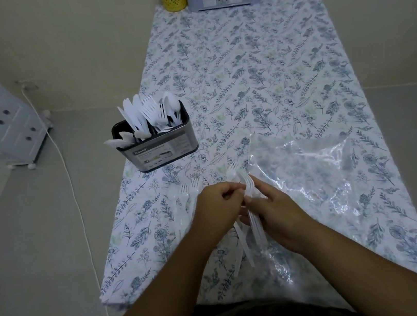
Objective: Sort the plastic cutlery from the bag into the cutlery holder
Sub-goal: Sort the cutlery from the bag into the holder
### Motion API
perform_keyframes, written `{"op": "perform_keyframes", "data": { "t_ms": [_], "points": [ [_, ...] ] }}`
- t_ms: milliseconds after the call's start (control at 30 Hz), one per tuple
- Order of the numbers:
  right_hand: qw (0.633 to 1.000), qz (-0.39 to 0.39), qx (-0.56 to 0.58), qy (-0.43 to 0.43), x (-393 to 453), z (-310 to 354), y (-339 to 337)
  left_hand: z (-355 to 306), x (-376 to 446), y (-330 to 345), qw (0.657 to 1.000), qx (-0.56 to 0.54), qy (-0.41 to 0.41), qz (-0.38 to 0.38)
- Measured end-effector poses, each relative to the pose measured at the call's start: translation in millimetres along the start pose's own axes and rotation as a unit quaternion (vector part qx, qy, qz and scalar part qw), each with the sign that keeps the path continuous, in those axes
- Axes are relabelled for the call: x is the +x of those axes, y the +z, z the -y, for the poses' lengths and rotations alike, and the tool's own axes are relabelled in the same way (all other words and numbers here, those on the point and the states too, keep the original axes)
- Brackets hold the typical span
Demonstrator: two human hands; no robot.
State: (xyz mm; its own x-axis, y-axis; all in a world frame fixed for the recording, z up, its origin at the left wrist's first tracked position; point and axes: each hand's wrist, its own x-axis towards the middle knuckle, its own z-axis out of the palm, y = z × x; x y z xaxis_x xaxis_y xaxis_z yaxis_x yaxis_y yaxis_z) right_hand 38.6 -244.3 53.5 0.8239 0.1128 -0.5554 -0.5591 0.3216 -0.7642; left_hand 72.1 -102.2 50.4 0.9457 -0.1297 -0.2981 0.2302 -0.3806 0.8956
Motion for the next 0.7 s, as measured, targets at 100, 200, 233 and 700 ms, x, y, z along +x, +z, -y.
{"op": "perform_keyframes", "data": {
  "t_ms": [100, 200, 233, 700],
  "points": [
    [0.999, -0.038, 0.011, 0.012, -2, -4, -7, 5, 7, 2, 0.998, 0.054, 0.016, 0.019],
    [0.995, -0.085, 0.03, 0.033, -2, -10, -15, 19, 26, 7, 0.986, 0.155, 0.017, -0.062],
    [0.994, -0.099, 0.03, 0.038, -2, -11, -18, 24, 33, 8, 0.982, 0.171, 0.011, -0.084],
    [0.989, -0.142, -0.042, 0.02, -8, -1, -28, -2, 57, 9, 0.981, 0.149, 0.064, -0.106]
  ]
}}
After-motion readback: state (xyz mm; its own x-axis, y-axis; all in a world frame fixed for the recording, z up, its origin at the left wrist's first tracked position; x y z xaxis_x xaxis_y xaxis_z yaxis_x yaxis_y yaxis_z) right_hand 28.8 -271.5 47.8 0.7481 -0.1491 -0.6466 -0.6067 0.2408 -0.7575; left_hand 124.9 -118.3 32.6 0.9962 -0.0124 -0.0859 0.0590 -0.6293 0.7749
